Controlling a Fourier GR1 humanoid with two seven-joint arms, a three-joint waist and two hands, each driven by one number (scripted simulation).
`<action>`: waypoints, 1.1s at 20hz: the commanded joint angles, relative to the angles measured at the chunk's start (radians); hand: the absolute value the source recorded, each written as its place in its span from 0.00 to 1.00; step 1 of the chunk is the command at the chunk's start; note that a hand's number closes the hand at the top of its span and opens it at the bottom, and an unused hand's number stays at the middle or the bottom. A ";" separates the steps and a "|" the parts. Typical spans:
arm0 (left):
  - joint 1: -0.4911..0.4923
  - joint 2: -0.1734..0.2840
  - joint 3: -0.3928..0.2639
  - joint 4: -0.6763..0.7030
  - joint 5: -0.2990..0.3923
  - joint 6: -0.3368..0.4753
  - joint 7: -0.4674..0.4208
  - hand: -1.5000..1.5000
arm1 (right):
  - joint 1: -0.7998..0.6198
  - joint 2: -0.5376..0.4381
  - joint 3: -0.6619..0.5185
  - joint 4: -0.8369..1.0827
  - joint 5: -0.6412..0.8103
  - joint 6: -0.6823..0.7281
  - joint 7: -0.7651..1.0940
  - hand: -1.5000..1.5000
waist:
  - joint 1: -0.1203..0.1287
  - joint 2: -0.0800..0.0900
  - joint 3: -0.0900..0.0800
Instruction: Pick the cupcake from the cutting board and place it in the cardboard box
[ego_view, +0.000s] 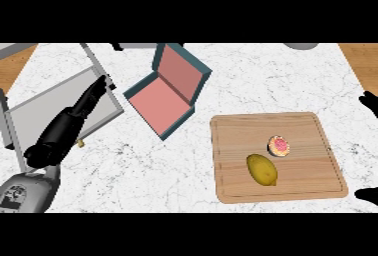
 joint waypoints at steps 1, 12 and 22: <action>-0.002 0.000 -0.012 -0.020 -0.004 -0.021 0.000 0.50 | -0.079 -0.054 0.111 -0.085 0.058 0.139 0.221 0.00 | 0.027 0.003 0.000; 0.004 -0.050 -0.009 -0.026 -0.019 -0.016 0.019 0.50 | -0.381 0.247 0.446 -0.094 0.171 0.375 0.776 0.00 | 0.028 0.001 0.002; -0.008 -0.066 0.058 0.068 -0.051 -0.050 -0.054 0.50 | -0.423 0.397 0.411 0.036 0.239 0.481 0.794 0.00 | 0.002 0.000 0.003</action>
